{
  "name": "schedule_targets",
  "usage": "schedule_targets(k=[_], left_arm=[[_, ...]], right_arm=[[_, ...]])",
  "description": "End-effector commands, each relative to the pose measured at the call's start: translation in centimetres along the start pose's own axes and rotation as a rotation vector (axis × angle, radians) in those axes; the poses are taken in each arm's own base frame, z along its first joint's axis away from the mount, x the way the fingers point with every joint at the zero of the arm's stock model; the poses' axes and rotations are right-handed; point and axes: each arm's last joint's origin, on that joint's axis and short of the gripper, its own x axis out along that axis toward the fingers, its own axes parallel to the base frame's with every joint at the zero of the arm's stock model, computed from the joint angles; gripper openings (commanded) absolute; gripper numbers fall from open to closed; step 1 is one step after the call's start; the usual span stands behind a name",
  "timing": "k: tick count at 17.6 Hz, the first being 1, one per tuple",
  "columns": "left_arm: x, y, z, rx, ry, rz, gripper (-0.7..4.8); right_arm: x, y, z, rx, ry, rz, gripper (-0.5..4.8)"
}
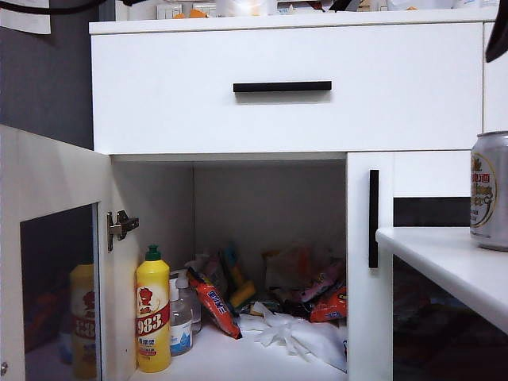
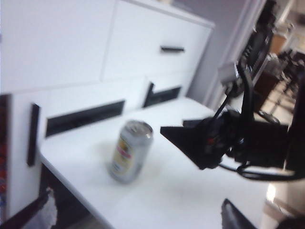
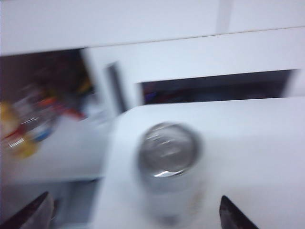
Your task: Open the left door of the white cabinet, pick up a can of beverage from the table on the right, place it inside the cabinet, and finally close the cabinet door.
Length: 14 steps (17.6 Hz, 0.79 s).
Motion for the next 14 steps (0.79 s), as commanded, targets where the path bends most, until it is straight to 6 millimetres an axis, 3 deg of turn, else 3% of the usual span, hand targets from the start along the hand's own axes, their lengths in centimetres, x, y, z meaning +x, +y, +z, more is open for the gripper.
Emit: schedule_targets(k=[1,4,14], left_arm=[[0.0,0.1,0.5,0.003,-0.036,0.006,4.79],[0.0,0.3,0.4,0.004,-0.032,0.017,4.79],[0.0,0.7,0.3,0.01,-0.018,0.045,4.79]], right_arm=[[1.3,0.1,-1.3,-0.02,0.02,-0.082,4.79],[2.3,-0.1,-3.5,0.002,0.037,-0.086,4.79],[4.4,-2.9,-6.4,0.093,0.006,-0.129,4.79]])
